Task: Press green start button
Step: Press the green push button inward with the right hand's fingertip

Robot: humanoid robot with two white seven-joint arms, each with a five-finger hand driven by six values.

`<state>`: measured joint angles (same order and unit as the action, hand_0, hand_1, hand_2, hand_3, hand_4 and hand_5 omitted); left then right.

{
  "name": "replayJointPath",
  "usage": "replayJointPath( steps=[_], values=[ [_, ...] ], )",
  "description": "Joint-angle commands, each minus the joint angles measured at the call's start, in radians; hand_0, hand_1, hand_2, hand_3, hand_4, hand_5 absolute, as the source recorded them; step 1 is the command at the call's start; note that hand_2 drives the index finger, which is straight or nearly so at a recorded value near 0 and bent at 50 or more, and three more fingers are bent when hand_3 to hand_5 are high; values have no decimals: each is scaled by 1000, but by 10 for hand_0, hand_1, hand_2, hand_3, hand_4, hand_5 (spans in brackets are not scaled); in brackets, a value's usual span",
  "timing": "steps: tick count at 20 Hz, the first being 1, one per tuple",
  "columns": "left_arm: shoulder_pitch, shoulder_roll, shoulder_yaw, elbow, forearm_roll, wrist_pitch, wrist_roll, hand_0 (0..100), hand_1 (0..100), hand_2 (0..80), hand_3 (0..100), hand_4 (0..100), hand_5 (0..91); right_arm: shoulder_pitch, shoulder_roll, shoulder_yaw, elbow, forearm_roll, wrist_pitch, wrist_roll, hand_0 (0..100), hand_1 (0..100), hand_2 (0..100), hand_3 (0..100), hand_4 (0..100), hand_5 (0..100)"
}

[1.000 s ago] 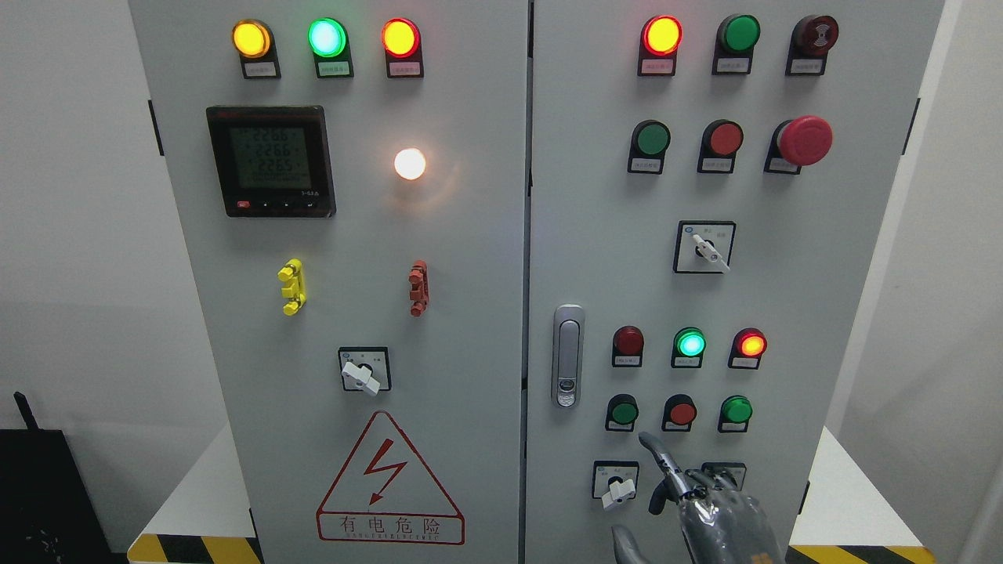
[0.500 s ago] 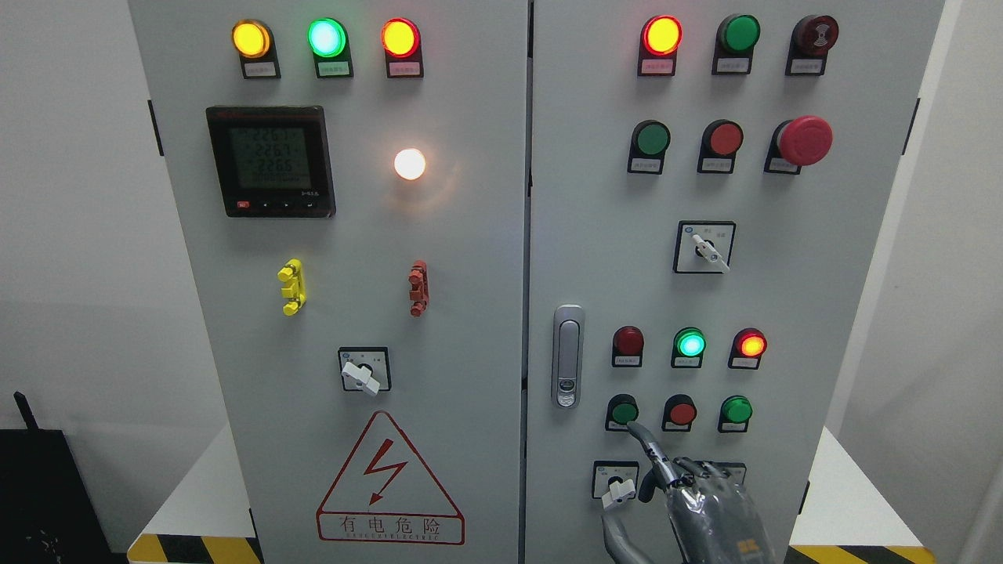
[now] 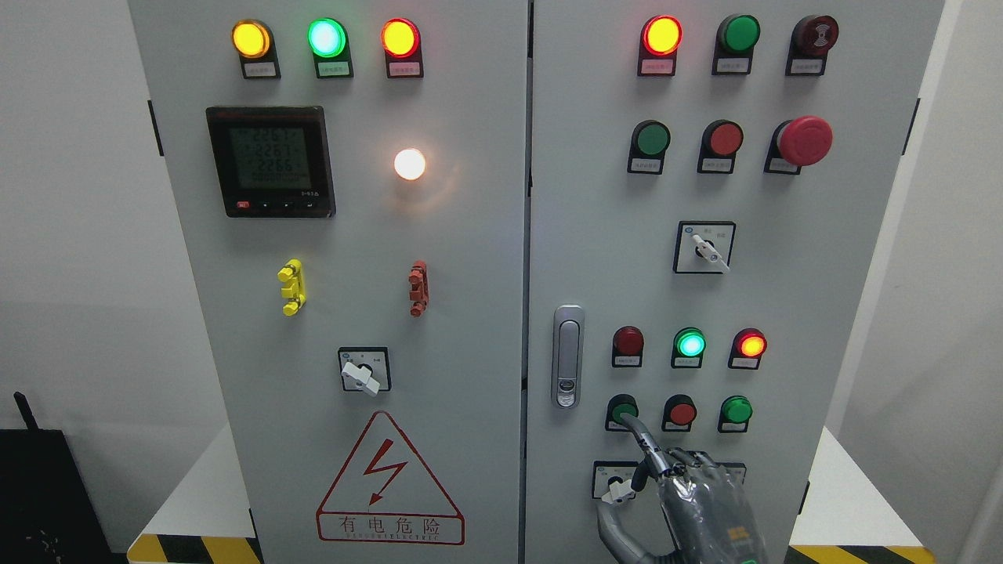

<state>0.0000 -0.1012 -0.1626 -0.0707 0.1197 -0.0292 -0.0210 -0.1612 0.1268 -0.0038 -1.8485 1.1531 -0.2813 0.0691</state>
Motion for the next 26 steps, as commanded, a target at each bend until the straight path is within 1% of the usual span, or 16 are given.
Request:
replayJointPath(
  steps=[1, 10, 16, 26],
  values=[
    [26, 0, 1, 0, 0, 0, 0, 120, 556, 0, 0, 0, 0, -21, 0, -24, 57, 1, 1, -2, 500, 351, 0, 624, 595, 404],
    [26, 0, 0, 0, 0, 0, 0, 120, 556, 0, 0, 0, 0, -37, 0, -28, 80, 1, 1, -2, 513, 350, 0, 625, 598, 405],
    [26, 0, 0, 0, 0, 0, 0, 120, 556, 0, 0, 0, 0, -38, 0, -44, 89, -1, -1, -2, 522, 350, 0, 619, 598, 413],
    [26, 0, 0, 0, 0, 0, 0, 120, 556, 0, 0, 0, 0, -43, 0, -42, 101, -3, -1, 0, 540, 350, 0, 615, 601, 419]
  ],
)
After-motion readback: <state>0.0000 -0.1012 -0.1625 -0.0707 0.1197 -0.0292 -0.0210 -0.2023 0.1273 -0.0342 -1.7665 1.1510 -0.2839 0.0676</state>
